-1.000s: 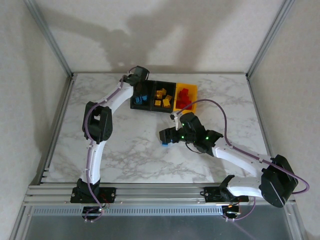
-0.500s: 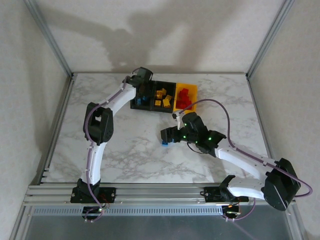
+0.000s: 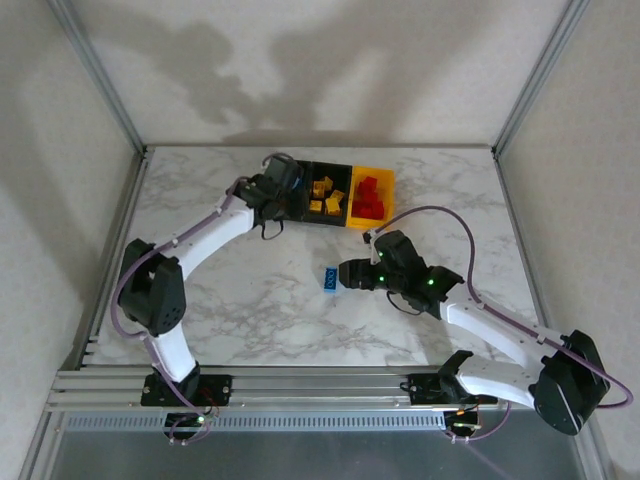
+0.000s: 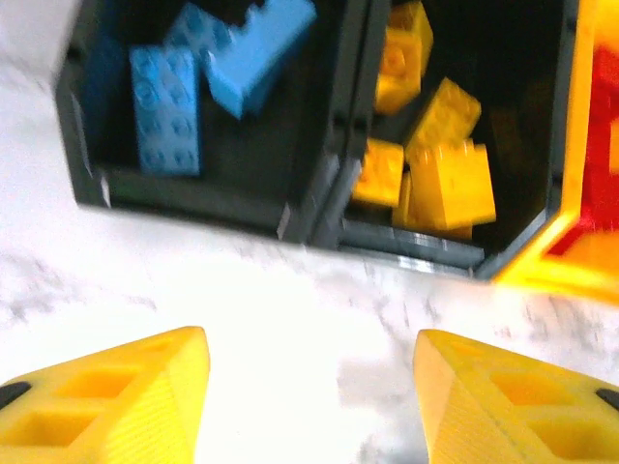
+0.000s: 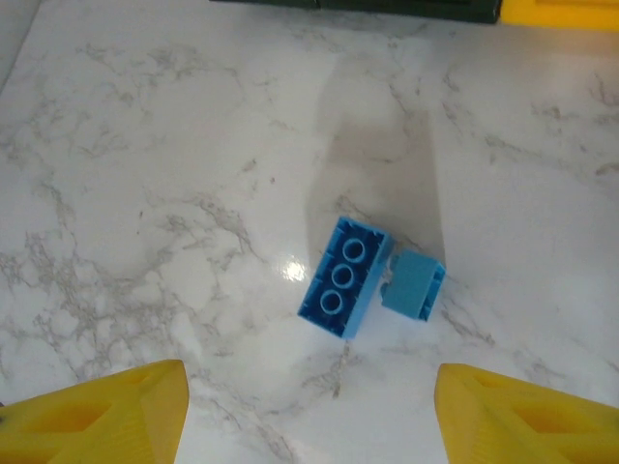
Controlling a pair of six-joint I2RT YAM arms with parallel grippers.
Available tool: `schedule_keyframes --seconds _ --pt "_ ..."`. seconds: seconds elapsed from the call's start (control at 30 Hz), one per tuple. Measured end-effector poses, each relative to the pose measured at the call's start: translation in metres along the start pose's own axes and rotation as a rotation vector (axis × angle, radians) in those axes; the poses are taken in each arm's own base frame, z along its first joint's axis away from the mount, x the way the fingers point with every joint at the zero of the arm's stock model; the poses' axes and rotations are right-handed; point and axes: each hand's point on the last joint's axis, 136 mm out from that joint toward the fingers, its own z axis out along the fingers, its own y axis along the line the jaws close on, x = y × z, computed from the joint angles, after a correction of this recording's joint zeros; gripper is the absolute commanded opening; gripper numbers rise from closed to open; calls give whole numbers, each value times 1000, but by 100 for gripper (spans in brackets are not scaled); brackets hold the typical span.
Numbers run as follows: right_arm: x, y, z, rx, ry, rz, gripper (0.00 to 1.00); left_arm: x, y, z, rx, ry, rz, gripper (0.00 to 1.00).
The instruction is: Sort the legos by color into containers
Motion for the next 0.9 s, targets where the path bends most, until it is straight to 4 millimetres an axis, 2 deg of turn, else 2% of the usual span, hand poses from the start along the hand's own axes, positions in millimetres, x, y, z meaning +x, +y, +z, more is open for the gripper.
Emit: schedule_keyframes --seconds 0.23,0.37,0.5,0.6,0.67,0.9 --pt "16 -21 -9 76 34 75 68 97 -16 11 30 165 60 65" --pt "23 -35 -17 101 20 119 69 138 -30 11 59 237 87 69" --pt "34 -48 -19 130 30 155 69 157 -45 7 95 263 97 68" --pt "35 -56 -19 150 30 178 69 165 -51 9 105 277 96 60" --pt "34 -58 -19 156 26 187 69 171 -53 13 102 287 101 58" --pt "35 -61 -19 161 26 192 69 192 -47 30 57 335 124 58"
